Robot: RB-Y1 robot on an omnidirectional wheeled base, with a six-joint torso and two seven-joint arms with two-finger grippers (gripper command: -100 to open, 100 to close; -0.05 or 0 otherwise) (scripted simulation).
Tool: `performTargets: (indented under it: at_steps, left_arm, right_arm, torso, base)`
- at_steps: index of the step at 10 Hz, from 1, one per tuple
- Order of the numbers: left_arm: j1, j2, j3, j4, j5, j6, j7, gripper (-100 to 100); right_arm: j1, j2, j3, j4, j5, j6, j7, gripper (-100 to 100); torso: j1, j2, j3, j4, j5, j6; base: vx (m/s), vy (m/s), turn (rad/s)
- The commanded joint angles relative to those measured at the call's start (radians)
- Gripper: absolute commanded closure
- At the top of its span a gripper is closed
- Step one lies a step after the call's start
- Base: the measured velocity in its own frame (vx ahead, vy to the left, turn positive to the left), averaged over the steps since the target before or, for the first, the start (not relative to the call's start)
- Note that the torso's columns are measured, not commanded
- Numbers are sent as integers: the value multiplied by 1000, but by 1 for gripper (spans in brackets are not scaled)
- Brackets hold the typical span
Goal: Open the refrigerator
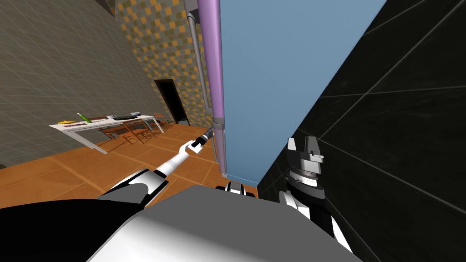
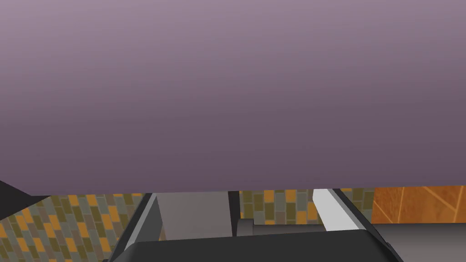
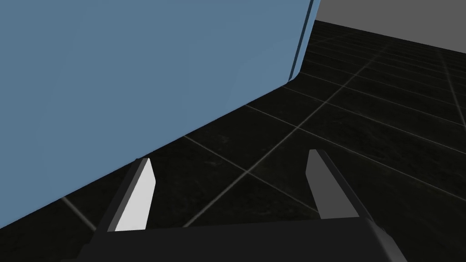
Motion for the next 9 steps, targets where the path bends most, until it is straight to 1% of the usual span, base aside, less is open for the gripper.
performTargets:
  at_steps: [1, 2, 3, 4, 5, 6, 7, 8, 9]
  left_arm:
    - [-78, 77, -62, 77, -4, -49, 72, -100]
    - [-90, 77, -62, 105, -4, -49, 72, -100]
    - [-90, 77, -62, 134, -4, -49, 72, -100]
    - [-94, 75, -66, 129, -4, -54, 73, -100]
    - [-44, 27, -15, 85, 0, -6, 24, 100]
    - [-23, 8, -1, 55, 0, -2, 7, 100]
    - [-3, 2, -1, 24, 0, -2, 1, 100]
    - [25, -35, 58, -12, 4, 34, -40, 100]
    - [51, -63, 59, -36, 4, 45, -66, 100]
  right_arm:
    - [0, 1, 0, 0, 0, 0, 0, 0]
    - [0, 3, 0, 0, 0, 0, 0, 0]
    - [0, 6, 0, 0, 0, 0, 0, 0]
    - [0, 9, 0, 0, 0, 0, 0, 0]
    - [0, 9, 0, 0, 0, 0, 0, 0]
    - [0, 9, 0, 0, 0, 0, 0, 0]
    - [-1, 8, 0, 0, 0, 0, 0, 0]
    - [-1, 8, 0, 0, 0, 0, 0, 0]
    - [-2, 7, 0, 0, 0, 0, 0, 0]
  torso:
    - [-5, 1, 0, 0, -2, -5]
    - [-11, 1, -3, 0, -2, -2]
    - [-13, 2, -4, 0, -2, 0]
    - [-13, 1, -4, 0, -2, -1]
    - [-8, -1, -1, -1, -3, -1]
    - [-3, -2, 4, -2, -3, 9]
    - [1, -6, 5, -8, 1, 18]
    - [3, -7, 5, -10, 1, 17]
    - [7, -10, 2, -8, 2, 21]
  base:
    - [-41, -55, 232]
    - [-11, -14, 16]
    - [19, -4, -37]
    - [2, 30, -10]
    - [17, 55, -241]
    - [34, 48, -152]
    - [15, 19, -14]
    - [10, 61, -205]
    - [6, 73, -234]
